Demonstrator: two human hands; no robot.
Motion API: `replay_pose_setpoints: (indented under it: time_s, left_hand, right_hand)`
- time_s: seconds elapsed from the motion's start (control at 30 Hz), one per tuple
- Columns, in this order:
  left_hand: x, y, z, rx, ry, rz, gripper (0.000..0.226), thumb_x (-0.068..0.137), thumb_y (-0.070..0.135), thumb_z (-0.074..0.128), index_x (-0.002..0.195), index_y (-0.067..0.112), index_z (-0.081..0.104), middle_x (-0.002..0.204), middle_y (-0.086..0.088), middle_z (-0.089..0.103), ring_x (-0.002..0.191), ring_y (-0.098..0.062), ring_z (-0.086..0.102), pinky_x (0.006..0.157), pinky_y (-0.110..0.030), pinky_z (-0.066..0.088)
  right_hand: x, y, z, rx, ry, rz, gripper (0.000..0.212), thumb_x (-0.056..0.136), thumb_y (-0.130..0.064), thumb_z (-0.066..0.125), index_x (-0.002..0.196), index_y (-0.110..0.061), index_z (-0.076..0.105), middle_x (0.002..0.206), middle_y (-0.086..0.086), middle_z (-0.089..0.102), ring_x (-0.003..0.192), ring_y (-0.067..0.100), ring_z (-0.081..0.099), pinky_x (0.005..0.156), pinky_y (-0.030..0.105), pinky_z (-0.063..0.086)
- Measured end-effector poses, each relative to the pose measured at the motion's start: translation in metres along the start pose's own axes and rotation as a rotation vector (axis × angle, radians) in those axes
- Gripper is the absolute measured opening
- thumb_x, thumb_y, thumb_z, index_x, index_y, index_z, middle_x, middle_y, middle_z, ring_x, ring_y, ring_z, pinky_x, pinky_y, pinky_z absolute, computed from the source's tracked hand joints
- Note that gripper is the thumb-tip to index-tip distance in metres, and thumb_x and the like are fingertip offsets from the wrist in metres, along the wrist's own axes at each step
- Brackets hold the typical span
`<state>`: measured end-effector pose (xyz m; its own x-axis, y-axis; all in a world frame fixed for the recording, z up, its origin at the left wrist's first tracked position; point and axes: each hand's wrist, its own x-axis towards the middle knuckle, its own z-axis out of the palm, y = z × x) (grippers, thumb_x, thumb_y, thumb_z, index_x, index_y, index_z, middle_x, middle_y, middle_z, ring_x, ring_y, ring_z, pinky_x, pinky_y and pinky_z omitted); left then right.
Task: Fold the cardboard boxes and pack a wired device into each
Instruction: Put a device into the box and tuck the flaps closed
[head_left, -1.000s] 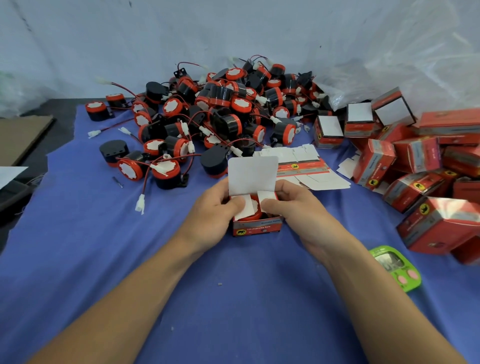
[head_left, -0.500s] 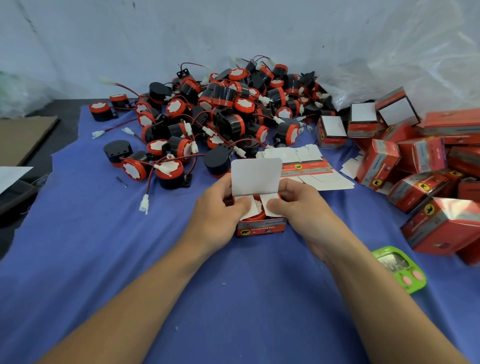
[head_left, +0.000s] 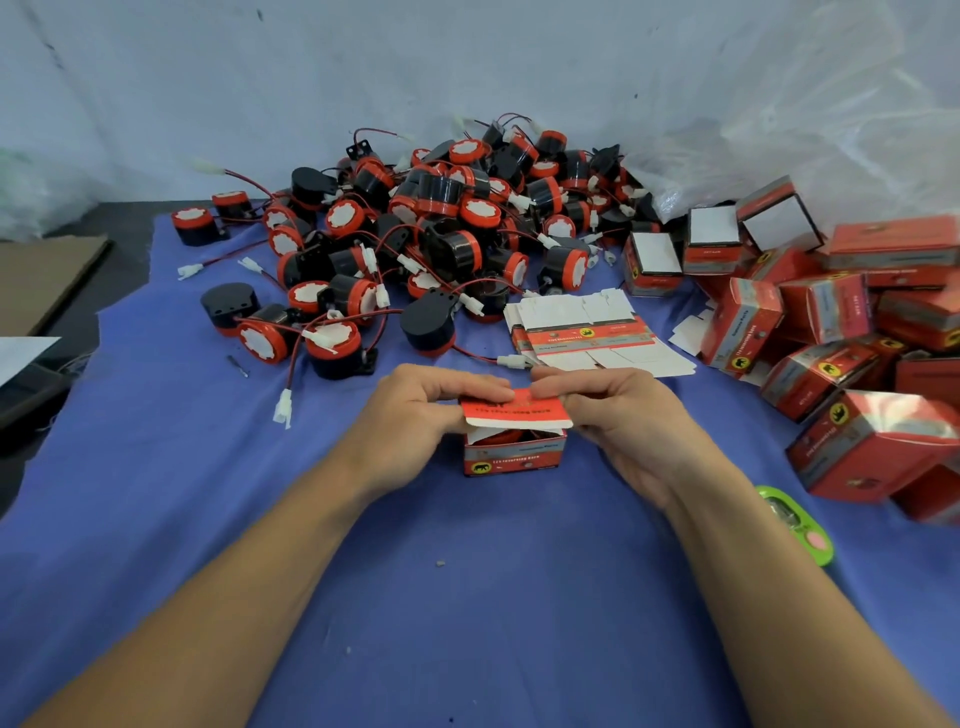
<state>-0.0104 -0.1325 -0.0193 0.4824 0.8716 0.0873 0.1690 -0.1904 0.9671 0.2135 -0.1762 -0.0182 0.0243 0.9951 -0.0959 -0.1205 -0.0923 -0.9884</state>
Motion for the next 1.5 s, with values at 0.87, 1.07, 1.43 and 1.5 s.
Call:
replay_pose_setpoints:
  time_s: [0.87,1.07,1.43,1.5]
  left_hand:
    - [-0.028,0.008,0.008,0.614,-0.001,0.187,0.04,0.102,0.034,0.063,0.142,0.037,0.061,0.143,0.033,0.045,0.132,0.026,0.027,0.107,0.004,0.018]
    - [-0.025,0.007,0.006,0.561,0.022,0.184,0.034,0.1,0.033,0.066,0.134,0.037,0.068,0.141,0.027,0.057,0.12,0.035,0.035,0.106,0.001,0.03]
    - [-0.026,0.003,0.007,0.41,0.018,0.14,0.032,0.095,0.048,0.061,0.126,0.046,0.067,0.132,0.039,0.056,0.134,0.022,0.038,0.108,-0.003,0.033]
    - [-0.026,0.002,0.008,0.401,0.038,0.137,0.03,0.098,0.034,0.068,0.127,0.042,0.069,0.135,0.032,0.06,0.134,0.02,0.041,0.108,-0.004,0.034]
  right_hand:
    - [-0.022,-0.001,-0.004,-0.352,-0.059,-0.193,0.03,0.083,-0.001,0.082,0.109,-0.015,0.082,0.108,-0.008,0.079,0.124,-0.004,0.061,0.09,0.014,0.053]
    - [-0.021,-0.001,-0.004,-0.332,-0.052,-0.18,0.025,0.086,-0.005,0.081,0.109,-0.016,0.082,0.107,-0.008,0.08,0.122,-0.009,0.059,0.085,0.011,0.053]
    - [-0.023,0.001,0.0,-0.22,0.004,-0.1,0.027,0.081,-0.001,0.084,0.104,-0.013,0.083,0.109,-0.002,0.079,0.116,-0.003,0.065,0.105,0.035,0.055]
    - [-0.023,0.001,0.001,-0.226,0.006,-0.105,0.028,0.079,0.0,0.085,0.103,-0.015,0.083,0.107,-0.004,0.08,0.114,0.0,0.067,0.102,0.034,0.056]
